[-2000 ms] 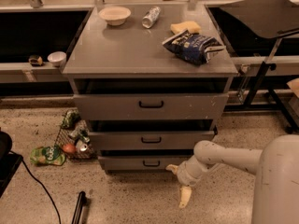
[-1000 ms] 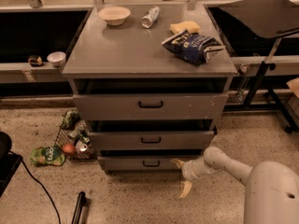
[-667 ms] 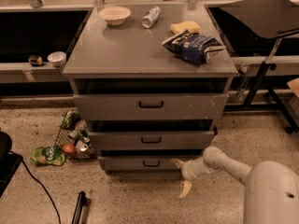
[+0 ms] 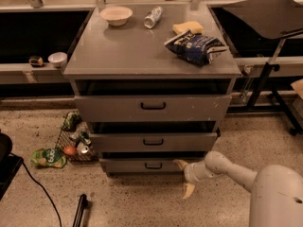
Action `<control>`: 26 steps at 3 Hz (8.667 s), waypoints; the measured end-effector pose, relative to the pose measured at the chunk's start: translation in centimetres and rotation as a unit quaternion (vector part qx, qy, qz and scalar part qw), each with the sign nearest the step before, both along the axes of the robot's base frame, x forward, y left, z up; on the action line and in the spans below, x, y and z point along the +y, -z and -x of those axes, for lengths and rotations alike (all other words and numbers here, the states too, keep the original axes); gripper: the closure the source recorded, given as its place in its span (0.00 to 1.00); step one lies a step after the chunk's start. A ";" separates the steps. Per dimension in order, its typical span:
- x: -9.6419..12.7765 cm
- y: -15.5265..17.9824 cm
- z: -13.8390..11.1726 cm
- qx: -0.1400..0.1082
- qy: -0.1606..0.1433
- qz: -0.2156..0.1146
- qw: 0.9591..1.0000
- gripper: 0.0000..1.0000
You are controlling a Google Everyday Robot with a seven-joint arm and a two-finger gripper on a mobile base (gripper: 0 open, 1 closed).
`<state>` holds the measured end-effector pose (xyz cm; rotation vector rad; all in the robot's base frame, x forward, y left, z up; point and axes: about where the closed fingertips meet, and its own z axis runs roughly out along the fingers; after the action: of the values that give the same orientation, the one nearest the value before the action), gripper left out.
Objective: Open bottom drawer
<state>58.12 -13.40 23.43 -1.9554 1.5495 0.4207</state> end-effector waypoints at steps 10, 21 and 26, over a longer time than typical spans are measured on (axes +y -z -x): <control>0.7 4.1 -3.0 -0.001 0.007 -0.012 1.000 0.89; 2.2 5.4 7.8 0.110 -0.060 0.007 0.992 0.42; 2.9 5.6 7.8 0.126 -0.071 -0.014 0.989 0.00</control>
Offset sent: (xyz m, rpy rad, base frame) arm 0.0569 -0.0139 0.0009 0.0453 -0.2239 0.0541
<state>50.34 -10.47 17.87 -2.0604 1.5489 0.7702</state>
